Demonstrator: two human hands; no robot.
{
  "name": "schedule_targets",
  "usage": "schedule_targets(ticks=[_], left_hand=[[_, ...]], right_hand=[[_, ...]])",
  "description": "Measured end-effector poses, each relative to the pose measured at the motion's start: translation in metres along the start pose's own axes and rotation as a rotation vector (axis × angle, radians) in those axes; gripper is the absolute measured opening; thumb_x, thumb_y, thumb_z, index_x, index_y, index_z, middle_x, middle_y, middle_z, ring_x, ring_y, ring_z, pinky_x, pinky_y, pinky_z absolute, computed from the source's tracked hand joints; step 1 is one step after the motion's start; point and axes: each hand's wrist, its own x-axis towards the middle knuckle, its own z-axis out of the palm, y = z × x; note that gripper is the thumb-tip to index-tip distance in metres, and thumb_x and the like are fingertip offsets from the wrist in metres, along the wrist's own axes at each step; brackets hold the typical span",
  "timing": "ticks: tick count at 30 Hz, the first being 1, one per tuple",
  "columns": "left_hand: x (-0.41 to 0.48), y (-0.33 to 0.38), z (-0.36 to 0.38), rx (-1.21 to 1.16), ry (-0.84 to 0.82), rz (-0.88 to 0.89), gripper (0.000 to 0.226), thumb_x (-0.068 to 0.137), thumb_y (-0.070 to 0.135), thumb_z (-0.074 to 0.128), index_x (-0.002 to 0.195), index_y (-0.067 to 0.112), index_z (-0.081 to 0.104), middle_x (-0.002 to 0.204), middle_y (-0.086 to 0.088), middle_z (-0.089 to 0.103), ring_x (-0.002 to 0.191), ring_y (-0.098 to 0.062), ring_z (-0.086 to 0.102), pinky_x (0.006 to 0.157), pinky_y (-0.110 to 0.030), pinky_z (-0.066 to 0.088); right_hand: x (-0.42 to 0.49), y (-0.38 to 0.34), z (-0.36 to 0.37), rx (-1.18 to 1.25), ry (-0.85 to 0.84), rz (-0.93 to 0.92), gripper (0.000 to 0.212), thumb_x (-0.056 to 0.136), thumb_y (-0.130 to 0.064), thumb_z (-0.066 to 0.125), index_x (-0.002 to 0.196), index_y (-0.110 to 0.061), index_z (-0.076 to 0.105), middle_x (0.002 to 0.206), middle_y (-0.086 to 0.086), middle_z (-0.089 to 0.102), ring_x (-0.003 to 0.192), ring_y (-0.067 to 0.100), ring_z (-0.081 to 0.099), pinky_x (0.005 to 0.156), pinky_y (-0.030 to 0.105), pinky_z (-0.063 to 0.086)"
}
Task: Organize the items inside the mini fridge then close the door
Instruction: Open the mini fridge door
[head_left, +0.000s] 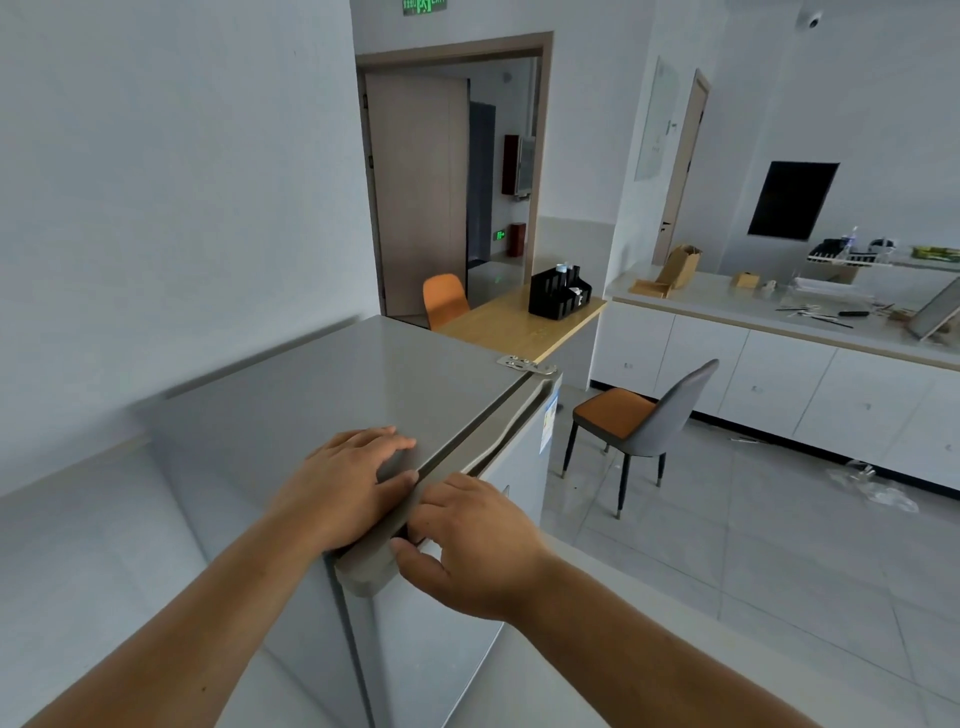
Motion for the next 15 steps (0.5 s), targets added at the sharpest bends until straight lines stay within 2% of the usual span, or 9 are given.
schedule_targets(ticks=[2,5,8,10,12,15], left_hand=[[0.0,-0.001,0.0,-0.007,-0.003,-0.004,0.06,0.097,0.071,0.042,0.151,0.045,0.044,0.164,0.014,0.041,0.149,-0.013,0.034,0.119,-0.039,0.031],[0.001,-0.003,0.002,-0.017,-0.001,-0.014,0.064,0.094,0.075,0.039,0.15,0.045,0.045,0.162,0.016,0.042,0.149,-0.011,0.034,0.117,-0.039,0.032],[0.005,-0.006,0.006,0.001,0.016,-0.009,0.065,0.093,0.076,0.038,0.148,0.044,0.047,0.16,0.017,0.045,0.147,-0.011,0.036,0.116,-0.038,0.034],[0.007,-0.007,0.009,0.023,0.023,-0.006,0.062,0.094,0.075,0.038,0.147,0.044,0.046,0.158,0.017,0.047,0.146,-0.013,0.038,0.115,-0.039,0.038],[0.008,-0.006,0.011,0.028,0.035,-0.014,0.057,0.094,0.074,0.039,0.144,0.046,0.046,0.155,0.016,0.049,0.144,-0.015,0.041,0.112,-0.041,0.042],[0.007,-0.005,0.011,0.022,0.035,-0.018,0.042,0.093,0.074,0.042,0.132,0.057,0.045,0.153,0.016,0.051,0.142,-0.017,0.043,0.109,-0.043,0.044]], right_hand=[[0.0,-0.001,-0.004,0.015,0.03,-0.011,0.04,0.103,-0.04,0.055,0.077,-0.014,0.07,0.074,0.0,0.062,0.075,0.016,0.051,0.079,0.037,0.047],[-0.012,0.005,-0.013,0.044,0.12,-0.002,0.047,0.102,-0.03,0.059,0.059,-0.011,0.06,0.058,-0.001,0.044,0.059,0.019,0.04,0.059,0.042,0.045],[-0.03,0.015,-0.026,0.013,0.131,0.091,0.048,0.102,-0.036,0.055,0.059,-0.018,0.048,0.059,-0.006,0.042,0.057,0.016,0.04,0.051,0.041,0.045],[-0.039,0.02,-0.036,-0.007,0.117,0.208,0.038,0.099,-0.044,0.054,0.068,-0.023,0.047,0.069,-0.008,0.047,0.063,0.013,0.045,0.054,0.036,0.046],[-0.044,0.025,-0.045,-0.032,0.087,0.313,0.026,0.093,-0.054,0.051,0.088,-0.029,0.054,0.088,-0.012,0.054,0.08,0.009,0.05,0.066,0.028,0.047],[-0.052,0.033,-0.056,-0.106,-0.047,0.452,0.054,0.088,-0.065,0.05,0.128,-0.03,0.05,0.123,-0.005,0.056,0.112,0.017,0.052,0.091,0.039,0.052]])
